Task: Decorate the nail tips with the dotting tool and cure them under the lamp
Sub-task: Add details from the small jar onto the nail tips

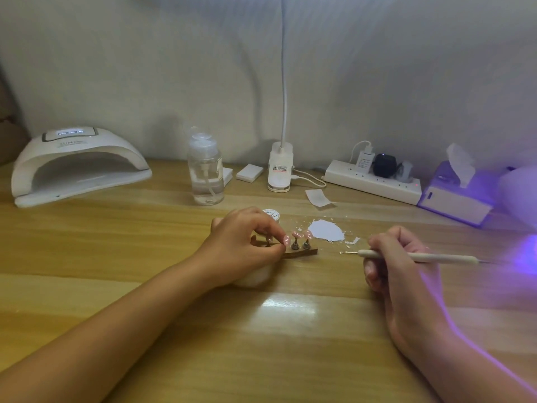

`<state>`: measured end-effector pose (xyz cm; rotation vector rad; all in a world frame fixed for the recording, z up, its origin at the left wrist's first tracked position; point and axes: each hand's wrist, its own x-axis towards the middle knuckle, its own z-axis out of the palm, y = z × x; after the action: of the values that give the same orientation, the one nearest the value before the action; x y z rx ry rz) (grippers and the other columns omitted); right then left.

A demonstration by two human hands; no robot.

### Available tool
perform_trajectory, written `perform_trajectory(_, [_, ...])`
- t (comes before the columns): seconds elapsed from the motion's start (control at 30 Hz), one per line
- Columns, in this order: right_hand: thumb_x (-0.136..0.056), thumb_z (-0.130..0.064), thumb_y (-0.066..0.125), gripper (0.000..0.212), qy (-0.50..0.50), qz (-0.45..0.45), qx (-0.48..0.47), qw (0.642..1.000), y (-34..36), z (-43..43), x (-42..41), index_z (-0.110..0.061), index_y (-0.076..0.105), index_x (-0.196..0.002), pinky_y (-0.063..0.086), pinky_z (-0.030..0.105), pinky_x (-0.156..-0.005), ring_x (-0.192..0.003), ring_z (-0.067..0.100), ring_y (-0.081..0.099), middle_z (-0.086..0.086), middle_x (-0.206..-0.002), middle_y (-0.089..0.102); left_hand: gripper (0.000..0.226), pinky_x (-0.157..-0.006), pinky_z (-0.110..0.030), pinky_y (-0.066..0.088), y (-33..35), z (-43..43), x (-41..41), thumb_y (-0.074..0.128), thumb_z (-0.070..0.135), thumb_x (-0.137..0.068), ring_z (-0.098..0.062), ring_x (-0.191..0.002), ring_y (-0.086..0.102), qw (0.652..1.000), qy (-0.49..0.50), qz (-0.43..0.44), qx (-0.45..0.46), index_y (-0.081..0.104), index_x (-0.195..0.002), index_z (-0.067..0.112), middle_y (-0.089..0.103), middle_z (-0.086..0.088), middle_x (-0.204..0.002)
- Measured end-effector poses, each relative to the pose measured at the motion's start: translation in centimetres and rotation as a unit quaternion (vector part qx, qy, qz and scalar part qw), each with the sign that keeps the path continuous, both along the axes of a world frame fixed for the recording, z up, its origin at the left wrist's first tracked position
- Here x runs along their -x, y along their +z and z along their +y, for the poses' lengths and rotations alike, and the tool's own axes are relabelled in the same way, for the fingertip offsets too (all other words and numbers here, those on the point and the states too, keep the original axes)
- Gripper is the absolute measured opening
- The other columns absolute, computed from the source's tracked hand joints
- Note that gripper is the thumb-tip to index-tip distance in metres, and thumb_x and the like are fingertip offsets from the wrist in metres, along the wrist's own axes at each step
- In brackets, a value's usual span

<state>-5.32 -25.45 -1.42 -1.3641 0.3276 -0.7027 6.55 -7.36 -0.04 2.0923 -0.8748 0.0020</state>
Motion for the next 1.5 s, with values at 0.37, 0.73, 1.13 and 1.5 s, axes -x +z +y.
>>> perform_trajectory(0.37, [-0.092, -0.033, 0.066, 0.029, -0.017, 0.035, 0.073, 0.997, -0.2, 0.2, -0.4, -0.017, 0.052, -0.073, 0.028, 0.014, -0.036, -0.036, 0.006, 0.035, -0.003, -0.042, 0.046, 0.021, -0.064, -0.018, 0.039, -1.6, -0.3, -0.7, 0.079, 0.029, -0.078, 0.004, -0.062, 0.053, 0.999, 0.031, 0.009, 0.004, 0.064, -0.069, 0.041, 0.059, 0.030, -0.064])
perform_trajectory(0.73, [-0.090, -0.035, 0.065, 0.013, -0.010, 0.171, 0.251, 0.953, -0.6, -1.8, -1.5, -0.026, 0.056, -0.092, 0.042, 0.028, -0.070, -0.085, -0.007, 0.065, -0.019, -0.078, 0.075, 0.014, -0.064, -0.024, 0.044, -0.4, 1.0, -1.2, 0.079, 0.023, -0.076, 0.002, -0.061, 0.052, 0.999, 0.020, 0.041, -0.024, 0.067, -0.075, 0.029, 0.061, 0.025, -0.065])
perform_trajectory(1.13, [-0.089, -0.034, 0.068, 0.011, -0.031, 0.147, 0.238, 0.960, -0.5, -1.5, -1.5, -0.024, 0.063, -0.088, 0.043, 0.023, -0.063, -0.069, -0.004, 0.066, -0.012, -0.078, 0.075, 0.014, -0.077, -0.042, 0.052, 0.1, 1.5, 0.1, 0.065, 0.021, -0.078, -0.006, -0.080, 0.054, 0.990, -0.018, -0.115, -0.074, 0.061, -0.074, 0.034, 0.062, 0.022, -0.076])
perform_trajectory(1.5, [-0.088, -0.019, 0.072, 0.023, -0.020, 0.045, 0.026, 0.998, 0.9, -0.1, -0.1, -0.017, 0.052, -0.078, 0.031, 0.016, -0.035, -0.042, 0.006, 0.043, -0.002, -0.053, 0.057, 0.010, -0.061, -0.012, 0.038, -1.1, -0.9, 4.4, 0.072, 0.034, -0.081, -0.007, -0.061, 0.054, 0.989, -0.107, -0.104, 0.015, 0.068, -0.088, 0.040, 0.065, 0.024, -0.085])
